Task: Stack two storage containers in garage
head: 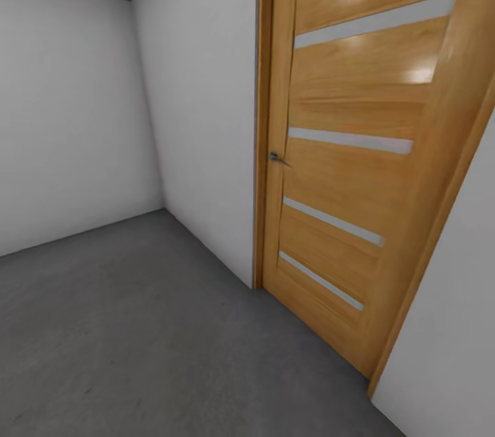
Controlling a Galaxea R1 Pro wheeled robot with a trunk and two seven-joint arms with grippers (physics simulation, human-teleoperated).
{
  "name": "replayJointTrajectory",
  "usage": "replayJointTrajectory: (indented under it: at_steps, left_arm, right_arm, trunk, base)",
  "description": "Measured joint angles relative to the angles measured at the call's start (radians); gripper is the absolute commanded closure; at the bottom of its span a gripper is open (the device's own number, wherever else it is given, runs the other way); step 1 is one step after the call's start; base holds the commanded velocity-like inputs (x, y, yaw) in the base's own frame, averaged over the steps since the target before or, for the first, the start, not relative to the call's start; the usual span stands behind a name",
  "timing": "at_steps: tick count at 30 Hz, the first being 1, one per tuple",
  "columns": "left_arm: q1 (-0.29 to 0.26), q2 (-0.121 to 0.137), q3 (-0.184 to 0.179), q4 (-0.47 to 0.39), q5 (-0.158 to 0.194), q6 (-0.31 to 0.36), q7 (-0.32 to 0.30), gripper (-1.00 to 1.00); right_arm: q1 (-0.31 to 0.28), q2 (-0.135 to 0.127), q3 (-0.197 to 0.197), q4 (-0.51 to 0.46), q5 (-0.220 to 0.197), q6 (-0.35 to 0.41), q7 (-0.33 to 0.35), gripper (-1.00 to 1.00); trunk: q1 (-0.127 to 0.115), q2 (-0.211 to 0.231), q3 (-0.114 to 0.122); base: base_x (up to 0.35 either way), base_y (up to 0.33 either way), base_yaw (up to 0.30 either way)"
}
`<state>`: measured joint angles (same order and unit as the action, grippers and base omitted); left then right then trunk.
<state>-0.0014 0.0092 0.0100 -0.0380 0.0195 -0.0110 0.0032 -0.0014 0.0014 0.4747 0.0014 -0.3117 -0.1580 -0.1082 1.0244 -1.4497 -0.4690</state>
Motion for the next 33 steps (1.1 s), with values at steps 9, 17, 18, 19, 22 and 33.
replayJointTrajectory:
  at_steps: [9,17,18,19,22,33]
  left_arm:
    - [0.000,0.000,0.000,0.000,0.000,0.000,0.000,-1.00]
    - [0.000,0.000,0.000,0.000,0.000,-0.001,0.000,-1.00]
    - [0.000,0.000,0.000,0.000,0.000,-0.001,0.000,-1.00]
    - [0.000,0.000,0.000,0.000,0.000,-0.001,0.000,-1.00]
    - [0.000,0.000,0.000,0.000,0.000,-0.001,0.000,-1.00]
    - [0.000,0.000,0.000,0.000,0.000,-0.001,0.000,-1.00]
  right_arm:
    - [0.000,0.000,0.000,0.000,0.000,0.000,0.000,-1.00]
    - [0.000,0.000,0.000,0.000,0.000,0.000,0.000,-1.00]
    - [0.000,0.000,0.000,0.000,0.000,0.000,0.000,-1.00]
    - [0.000,0.000,0.000,0.000,-0.001,0.000,0.000,-1.00]
    - [0.000,0.001,0.000,0.000,0.000,0.000,0.000,-1.00]
    - [0.000,0.001,0.000,0.000,0.000,0.000,0.001,-1.00]
  trunk:
    - [0.000,0.000,0.000]
    - [0.000,0.000,0.000]
    - [0.000,0.000,0.000]
    - [0.000,0.000,0.000]
    - [0.000,0.000,0.000]
    - [0.000,0.000,0.000]
  base:
    - [0.334,0.000,0.000]
    - [0.334,0.000,0.000]
    - [0.334,0.000,0.000]
    - [0.334,0.000,0.000]
    - [0.334,0.000,0.000]
    - [0.334,0.000,0.000]
